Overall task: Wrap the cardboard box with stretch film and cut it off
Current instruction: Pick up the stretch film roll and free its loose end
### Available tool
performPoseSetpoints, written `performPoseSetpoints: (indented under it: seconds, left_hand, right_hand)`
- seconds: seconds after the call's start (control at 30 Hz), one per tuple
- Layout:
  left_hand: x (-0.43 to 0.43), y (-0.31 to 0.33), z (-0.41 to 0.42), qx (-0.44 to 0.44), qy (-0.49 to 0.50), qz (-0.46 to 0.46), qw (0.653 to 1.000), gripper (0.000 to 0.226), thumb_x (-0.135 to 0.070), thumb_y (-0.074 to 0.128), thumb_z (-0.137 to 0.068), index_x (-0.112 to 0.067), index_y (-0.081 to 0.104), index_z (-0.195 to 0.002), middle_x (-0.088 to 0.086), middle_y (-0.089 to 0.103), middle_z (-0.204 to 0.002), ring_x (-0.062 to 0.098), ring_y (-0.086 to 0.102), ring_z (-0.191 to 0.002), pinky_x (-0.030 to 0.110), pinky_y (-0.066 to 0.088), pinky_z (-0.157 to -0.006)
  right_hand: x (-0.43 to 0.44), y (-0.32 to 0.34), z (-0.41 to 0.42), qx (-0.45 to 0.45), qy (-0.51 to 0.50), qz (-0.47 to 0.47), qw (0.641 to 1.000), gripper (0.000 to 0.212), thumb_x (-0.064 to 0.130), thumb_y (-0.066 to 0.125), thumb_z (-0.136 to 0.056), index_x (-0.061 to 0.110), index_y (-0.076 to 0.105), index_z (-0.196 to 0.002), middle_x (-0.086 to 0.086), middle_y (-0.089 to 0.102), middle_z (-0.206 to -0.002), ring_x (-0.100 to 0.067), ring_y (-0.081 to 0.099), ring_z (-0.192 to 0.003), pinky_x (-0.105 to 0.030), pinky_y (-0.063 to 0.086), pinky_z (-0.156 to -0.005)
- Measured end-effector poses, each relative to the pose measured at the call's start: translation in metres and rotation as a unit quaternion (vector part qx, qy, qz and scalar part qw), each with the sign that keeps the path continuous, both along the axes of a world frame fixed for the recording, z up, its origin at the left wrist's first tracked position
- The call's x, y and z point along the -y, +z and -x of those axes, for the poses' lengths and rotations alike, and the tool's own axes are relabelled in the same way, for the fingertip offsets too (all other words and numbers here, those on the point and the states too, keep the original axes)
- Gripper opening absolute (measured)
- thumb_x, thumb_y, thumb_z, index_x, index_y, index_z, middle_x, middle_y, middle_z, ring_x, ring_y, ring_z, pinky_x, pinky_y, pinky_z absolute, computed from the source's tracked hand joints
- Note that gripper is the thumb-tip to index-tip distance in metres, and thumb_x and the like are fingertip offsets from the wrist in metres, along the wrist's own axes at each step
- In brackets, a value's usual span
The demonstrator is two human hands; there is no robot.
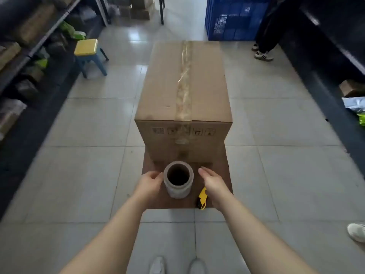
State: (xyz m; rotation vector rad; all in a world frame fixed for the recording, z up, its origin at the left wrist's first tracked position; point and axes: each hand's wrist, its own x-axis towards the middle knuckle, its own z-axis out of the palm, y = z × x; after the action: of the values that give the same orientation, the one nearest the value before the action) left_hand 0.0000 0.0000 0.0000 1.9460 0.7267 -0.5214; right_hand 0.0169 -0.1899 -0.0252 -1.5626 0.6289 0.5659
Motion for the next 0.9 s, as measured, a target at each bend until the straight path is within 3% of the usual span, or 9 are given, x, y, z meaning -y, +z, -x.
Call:
performPoseSetpoints:
  seconds: [0.1,0.3,0.47,0.7,0.8,0.9]
  left_hand:
    - [0.000,-0.024,-0.009,-0.009,0.007,0.014,1.000,0.049,-0.041,0.049,-0.095,-0.015,0.051,-0.136,0.010,0.061,-0.129,0.032,0.058,-0.115,0.048,0.049,-0.097]
    - [0.000,-0.059,-0.026,-0.003,0.008,0.046,0.999,0.051,-0.041,0.052,-0.094,-0.020,0.049,-0.140,0.006,0.061,-0.129,0.031,0.058,-0.116,0.046,0.051,-0.095]
    - [0.001,-0.065,-0.030,0.004,0.022,0.109,0.994,0.034,-0.025,0.053,-0.096,-0.014,0.058,-0.128,0.005,0.068,-0.109,0.024,0.066,-0.098,0.025,0.057,-0.057]
    - [-0.001,-0.053,-0.018,0.024,0.006,0.089,0.996,0.029,-0.022,0.051,-0.097,-0.013,0.061,-0.124,0.003,0.070,-0.103,0.022,0.067,-0.093,0.026,0.058,-0.058]
    - [-0.003,-0.033,-0.014,0.036,-0.003,0.085,0.996,0.027,-0.022,0.050,-0.098,-0.016,0.061,-0.122,-0.001,0.069,-0.099,0.016,0.066,-0.088,0.022,0.056,-0.055]
    - [-0.005,-0.010,-0.009,0.057,-0.014,0.079,0.995,0.027,-0.022,0.050,-0.098,-0.019,0.060,-0.123,-0.003,0.065,-0.100,0.013,0.062,-0.087,0.020,0.053,-0.056]
  right_hand:
    - [-0.010,-0.020,-0.008,-0.020,0.020,-0.014,1.000,0.055,0.042,0.052,-0.098,0.020,0.042,-0.147,0.002,0.042,-0.152,-0.023,0.038,-0.140,-0.038,0.035,-0.111]
    - [-0.029,-0.052,-0.016,-0.029,0.003,-0.076,0.997,0.059,0.043,0.050,-0.098,0.021,0.034,-0.151,0.003,0.038,-0.154,-0.020,0.034,-0.142,-0.032,0.031,-0.105]
    - [-0.033,-0.066,-0.015,0.012,-0.017,-0.062,0.998,0.054,0.038,0.054,-0.097,0.017,0.043,-0.146,0.000,0.050,-0.146,-0.018,0.046,-0.134,-0.036,0.039,-0.111]
    - [-0.032,-0.048,0.000,0.045,-0.005,-0.044,0.998,0.042,0.030,0.053,-0.099,0.017,0.053,-0.139,0.005,0.058,-0.135,-0.010,0.053,-0.120,-0.018,0.043,-0.090]
    - [-0.032,-0.027,0.007,0.044,-0.016,-0.046,0.998,0.037,0.031,0.054,-0.099,0.020,0.056,-0.134,0.010,0.058,-0.123,-0.006,0.052,-0.107,-0.009,0.043,-0.070]
    - [-0.030,-0.007,0.012,0.065,-0.025,-0.048,0.996,0.037,0.033,0.057,-0.097,0.018,0.061,-0.130,0.009,0.063,-0.119,-0.007,0.057,-0.108,-0.011,0.044,-0.074]
